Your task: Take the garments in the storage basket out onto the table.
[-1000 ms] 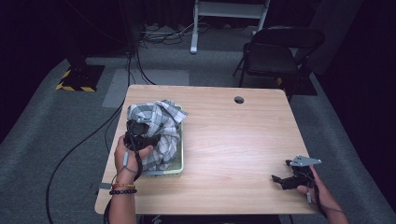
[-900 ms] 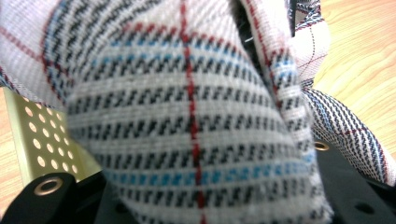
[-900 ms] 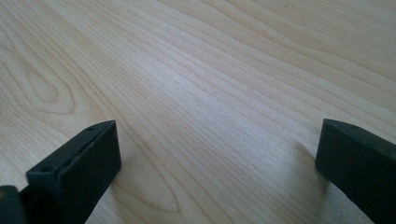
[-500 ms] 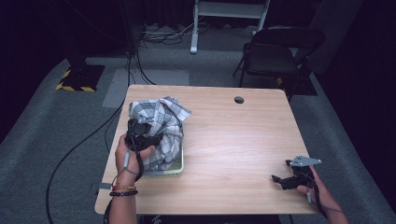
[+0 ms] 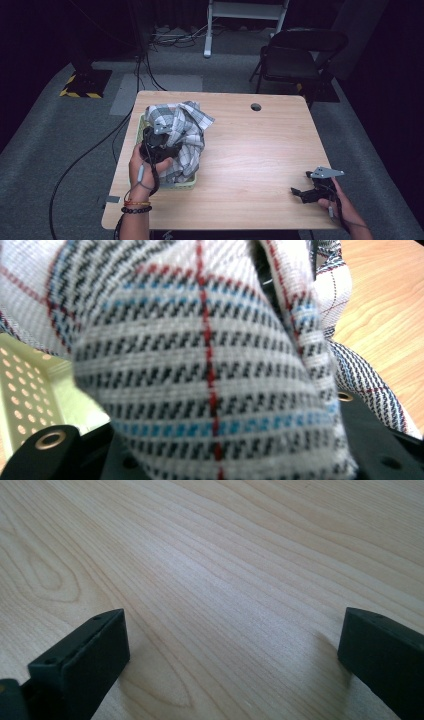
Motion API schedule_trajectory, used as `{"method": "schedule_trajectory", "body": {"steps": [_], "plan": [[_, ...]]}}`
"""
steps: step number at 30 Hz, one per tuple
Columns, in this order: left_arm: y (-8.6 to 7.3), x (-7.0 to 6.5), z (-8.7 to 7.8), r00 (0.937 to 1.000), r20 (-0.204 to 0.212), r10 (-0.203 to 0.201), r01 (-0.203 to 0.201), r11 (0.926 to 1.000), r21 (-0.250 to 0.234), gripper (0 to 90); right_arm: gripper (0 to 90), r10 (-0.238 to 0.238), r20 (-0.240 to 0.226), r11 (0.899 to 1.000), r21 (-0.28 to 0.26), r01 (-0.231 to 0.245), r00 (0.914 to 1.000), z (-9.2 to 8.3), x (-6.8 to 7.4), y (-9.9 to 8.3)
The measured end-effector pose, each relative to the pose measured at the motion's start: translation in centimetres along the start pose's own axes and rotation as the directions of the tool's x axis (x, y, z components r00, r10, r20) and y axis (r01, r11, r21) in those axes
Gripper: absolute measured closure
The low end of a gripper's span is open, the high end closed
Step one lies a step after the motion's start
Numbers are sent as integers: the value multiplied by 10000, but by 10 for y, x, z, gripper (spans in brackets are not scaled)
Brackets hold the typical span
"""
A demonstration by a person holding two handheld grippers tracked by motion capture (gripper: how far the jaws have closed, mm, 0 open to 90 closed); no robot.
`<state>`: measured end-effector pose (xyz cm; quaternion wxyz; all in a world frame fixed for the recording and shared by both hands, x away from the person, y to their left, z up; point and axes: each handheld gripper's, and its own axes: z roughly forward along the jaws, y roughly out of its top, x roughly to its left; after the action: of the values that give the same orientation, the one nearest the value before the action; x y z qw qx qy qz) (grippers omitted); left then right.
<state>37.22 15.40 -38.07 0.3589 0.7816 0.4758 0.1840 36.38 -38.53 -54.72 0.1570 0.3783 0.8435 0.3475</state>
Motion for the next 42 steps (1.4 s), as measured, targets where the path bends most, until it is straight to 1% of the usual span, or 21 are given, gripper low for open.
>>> {"method": "schedule_trajectory", "body": {"steps": [3, 11, 15, 17, 21, 26, 34, 42], "plan": [[2, -5, -1, 9998, 82, 169, -170, 9999, 22, 558, 1, 1, 0, 10000, 0, -1, 10000, 0, 0, 0], [9, -14, -4, 9989, 308, 366, -363, 9993, -92, 556, 1, 1, 0, 10000, -1, -1, 10000, 0, 0, 0], [13, -20, -5, 9976, 601, 348, -337, 9993, -178, 555, 1, 1, 0, 10000, -1, -1, 10000, 0, 0, 0], [15, -24, -4, 9965, 649, 519, -512, 9986, -112, 555, 1, 1, 0, 10000, -1, -1, 10000, 0, 0, 0], [20, -31, 0, 9953, 743, 622, -618, 9981, -82, 554, 1, 0, 0, 10000, -1, 0, 10000, 0, 0, 0], [27, -41, 4, 9921, 928, 845, -844, 9964, -43, 553, 1, 2, -1, 10000, 0, -2, 10000, 0, 0, 0], [34, -55, 17, 9869, 1209, 1067, -1091, 9939, 135, 552, 1, 2, -1, 10000, -1, -2, 10000, 0, 0, 0], [42, -71, 32, 9786, 1597, 1300, -1346, 9907, 183, 552, 1, 4, -3, 10000, -3, -4, 10000, 0, 0, 0]]}}
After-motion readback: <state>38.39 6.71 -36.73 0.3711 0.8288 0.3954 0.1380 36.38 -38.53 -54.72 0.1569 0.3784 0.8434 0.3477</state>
